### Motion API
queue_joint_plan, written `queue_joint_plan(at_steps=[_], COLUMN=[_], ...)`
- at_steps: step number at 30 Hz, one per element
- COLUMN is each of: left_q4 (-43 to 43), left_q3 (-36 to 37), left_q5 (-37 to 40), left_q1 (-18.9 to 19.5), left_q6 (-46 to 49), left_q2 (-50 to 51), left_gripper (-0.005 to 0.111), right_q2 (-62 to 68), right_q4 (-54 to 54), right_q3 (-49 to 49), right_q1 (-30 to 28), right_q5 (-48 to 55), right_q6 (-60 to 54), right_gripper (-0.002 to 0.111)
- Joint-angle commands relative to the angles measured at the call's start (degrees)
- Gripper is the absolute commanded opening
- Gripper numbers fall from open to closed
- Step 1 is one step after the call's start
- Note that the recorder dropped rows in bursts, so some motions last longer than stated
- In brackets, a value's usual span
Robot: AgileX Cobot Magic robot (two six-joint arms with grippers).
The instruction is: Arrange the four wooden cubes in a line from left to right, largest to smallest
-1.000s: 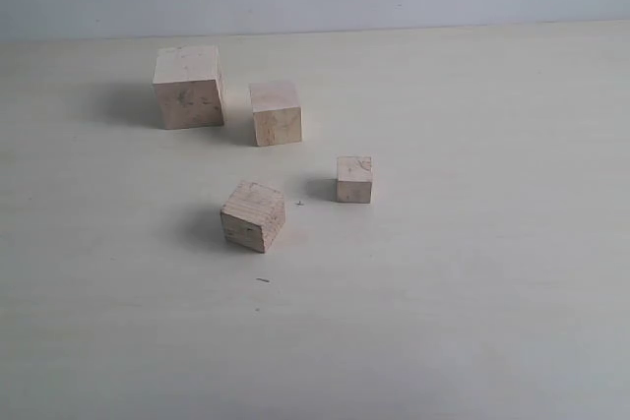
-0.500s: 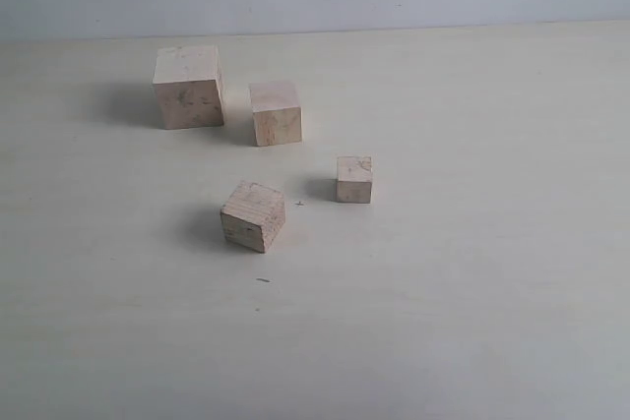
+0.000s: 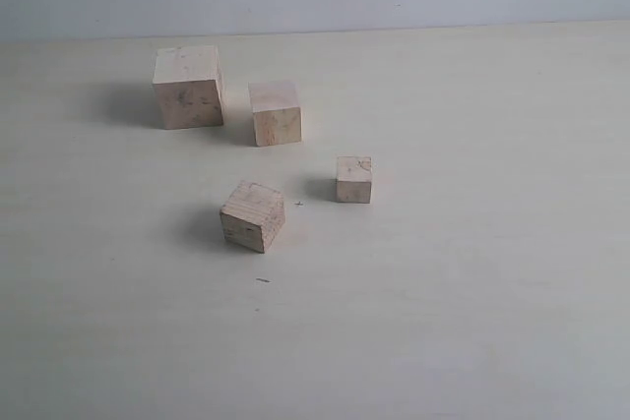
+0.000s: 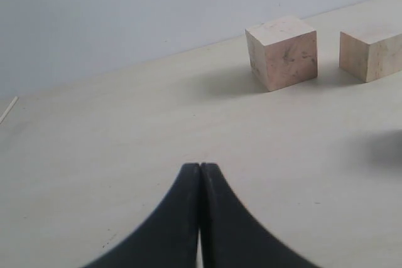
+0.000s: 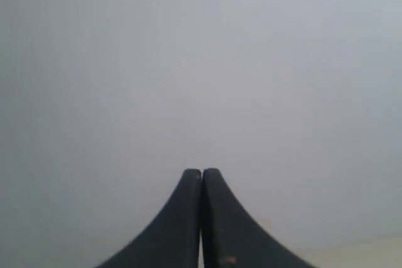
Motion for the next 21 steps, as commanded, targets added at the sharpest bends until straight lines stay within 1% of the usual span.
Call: queue_joint_plan(at_steps=[1, 4, 6, 8, 10, 12, 14, 16, 17, 19, 21], left_q4=[-0.58, -0.58, -0.58, -0.58, -0.58, -0.58, -0.58, -0.58, -0.58, -0.58, -0.58], left_q3=[0.19, 0.19, 0.19, 0.19, 0.19, 0.19, 0.19, 0.19, 0.19, 0.19, 0.19], left_q5=[-0.29, -0.29, -0.29, -0.29, -0.29, -0.29, -0.29, -0.29, -0.29, -0.29, -0.29], left_q1=[0.18, 0.18, 0.18, 0.18, 0.18, 0.18, 0.18, 0.18, 0.18, 0.18, 0.18], left_q6=[0.11, 0.11, 0.11, 0.11, 0.11, 0.11, 0.11, 0.11, 0.11, 0.11, 0.11], left_q2=[-0.36, -0.36, -0.36, -0.36, -0.36, -0.36, -0.36, -0.36, -0.36, -0.36, -0.36], left_gripper=[0.0, 0.0, 0.0, 0.0, 0.0, 0.0, 0.0, 0.0, 0.0, 0.0, 0.0], right_q2=[21.93, 37.57, 46.83, 54.6, 62.19, 70.47, 78.22, 84.41, 87.46, 92.32, 97.01], right_q4=[-1.28, 4.79, 11.91, 17.49, 19.42, 18.87, 18.63, 18.52, 17.97, 15.71, 13.81], right_q3=[-14.16, -23.43, -28.18, -31.86, -35.84, -41.13, -46.68, -53.49, -56.95, -63.25, -69.79], right_q1=[-0.18, 0.7, 4.23, 8.94, 13.94, 18.59, 21.81, 23.9, 24.95, 26.83, 28.91], right_q5=[16.1, 25.53, 29.35, 30.37, 29.81, 28.62, 27.75, 27.63, 27.63, 27.76, 27.85], right_q6=[-1.04, -7.34, -16.18, -23.38, -27.71, -28.42, -28.31, -26.82, -25.09, -23.21, -23.47], right_gripper=[0.0, 0.0, 0.0, 0.0, 0.0, 0.0, 0.002, 0.009, 0.016, 0.033, 0.057])
